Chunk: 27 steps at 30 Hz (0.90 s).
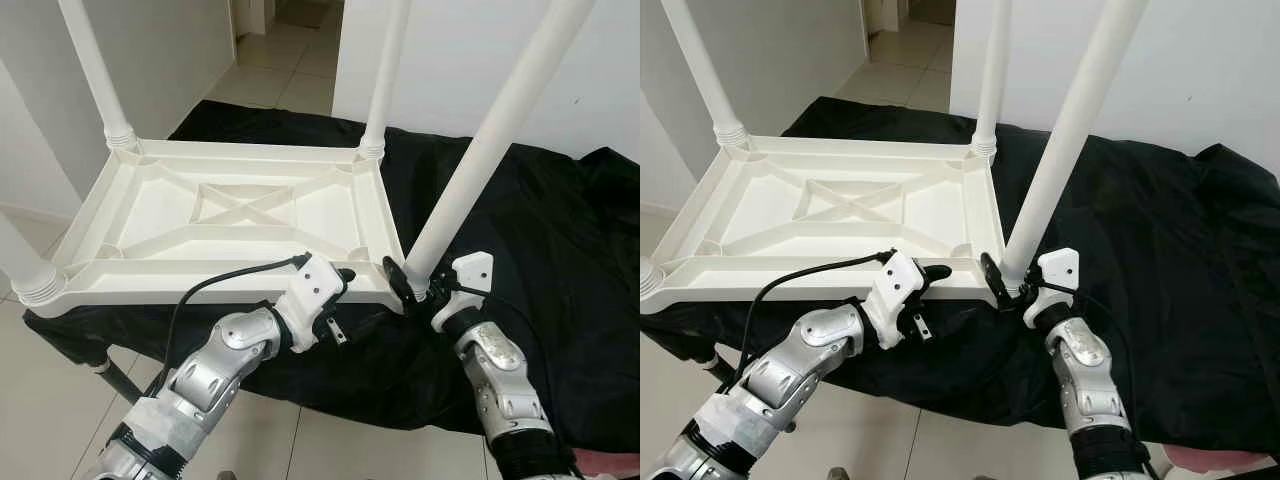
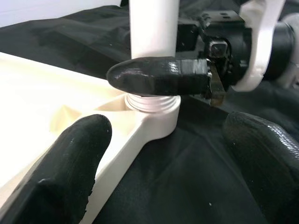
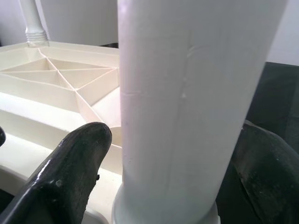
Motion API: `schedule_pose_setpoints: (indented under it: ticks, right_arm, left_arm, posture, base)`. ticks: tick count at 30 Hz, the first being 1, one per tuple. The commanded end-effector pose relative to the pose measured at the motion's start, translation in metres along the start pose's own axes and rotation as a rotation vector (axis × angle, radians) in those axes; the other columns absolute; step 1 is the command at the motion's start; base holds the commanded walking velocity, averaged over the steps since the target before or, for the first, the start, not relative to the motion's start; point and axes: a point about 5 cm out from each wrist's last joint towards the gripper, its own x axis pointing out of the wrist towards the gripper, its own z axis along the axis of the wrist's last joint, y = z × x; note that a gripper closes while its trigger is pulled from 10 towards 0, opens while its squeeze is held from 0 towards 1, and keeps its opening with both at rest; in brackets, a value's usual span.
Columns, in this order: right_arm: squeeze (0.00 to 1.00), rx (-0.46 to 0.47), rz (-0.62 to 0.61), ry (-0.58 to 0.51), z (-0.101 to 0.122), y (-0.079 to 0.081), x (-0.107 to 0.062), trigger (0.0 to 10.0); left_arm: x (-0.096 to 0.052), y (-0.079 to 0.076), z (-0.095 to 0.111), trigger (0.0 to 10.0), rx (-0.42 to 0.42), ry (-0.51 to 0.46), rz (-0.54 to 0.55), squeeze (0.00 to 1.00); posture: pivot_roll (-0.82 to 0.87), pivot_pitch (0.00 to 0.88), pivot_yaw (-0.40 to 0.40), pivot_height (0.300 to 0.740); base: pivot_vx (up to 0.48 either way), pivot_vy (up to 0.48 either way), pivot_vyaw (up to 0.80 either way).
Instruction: Building children table
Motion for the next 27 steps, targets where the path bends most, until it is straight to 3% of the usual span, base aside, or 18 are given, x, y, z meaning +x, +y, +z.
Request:
schedule_pose_setpoints:
  ticks: [1, 10, 11, 13, 14, 17, 18, 27]
  right_arm:
    - [0.0, -0.015, 0.028, 0.007, -0.0009, -0.0012, 0.0002, 10.0]
    - [0.0, -0.027, 0.051, 0.008, 0.0004, -0.0063, 0.0009, 10.0]
    - [0.0, -0.026, 0.053, 0.007, 0.0004, -0.0066, 0.0008, 10.0]
    - [0.0, -0.025, 0.054, 0.007, 0.0003, -0.0068, 0.0007, 10.0]
    - [0.0, -0.025, 0.055, 0.007, 0.0003, -0.0071, 0.0003, 10.0]
    - [0.0, -0.024, 0.062, 0.006, -0.0001, -0.0082, 0.0, 10.0]
    - [0.0, -0.025, 0.064, 0.005, -0.0001, -0.009, -0.0001, 10.0]
    - [0.0, -0.028, 0.076, 0.002, 0.0006, -0.0093, 0.0002, 10.0]
  left_arm:
    - [-0.0003, -0.0069, -0.0008, 10.0, 0.018, 0.014, -0.113, 0.0]
    - [-0.0017, -0.0065, -0.0009, 10.0, 0.003, 0.019, -0.118, 0.0]
    - [-0.0021, -0.0071, -0.0006, 10.0, -0.012, 0.018, -0.128, 0.24]
    - [-0.0024, -0.0076, -0.0004, 10.0, -0.022, 0.016, -0.135, 0.24]
    - [-0.0025, -0.0065, 0.0007, 10.0, -0.006, 0.014, -0.124, 1.0]
    - [-0.0023, -0.0045, 0.0013, 10.0, 0.017, 0.017, -0.105, 1.0]
    - [-0.0022, -0.0041, 0.0014, 10.0, 0.029, 0.021, -0.104, 0.0]
    - [-0.002, -0.0051, 0.0025, 10.0, 0.025, 0.019, -0.115, 0.0]
  posture:
    - [-0.04, 0.0, -0.032, 0.74]
    - [-0.04, 0.0, -0.032, 0.74]
    - [-0.04, 0.0, -0.031, 0.74]
    - [-0.04, 0.0, -0.031, 0.74]
    - [-0.04, 0.0, -0.028, 0.74]
    - [-0.04, 0.0, -0.027, 0.74]
    - [-0.04, 0.0, -0.025, 0.74]
    - [-0.04, 0.0, -0.023, 0.74]
  base:
    - [0.0, 0.0, 0.0]
    - [0.0, 0.0, 0.0]
    - [0.0, 0.0, 0.0]
    - [0.0, 0.0, 0.0]
    - [0.0, 0.0, 0.0]
    - [0.0, 0.0, 0.0]
    - [0.0, 0.0, 0.0]
    - [0.0, 0.0, 0.0]
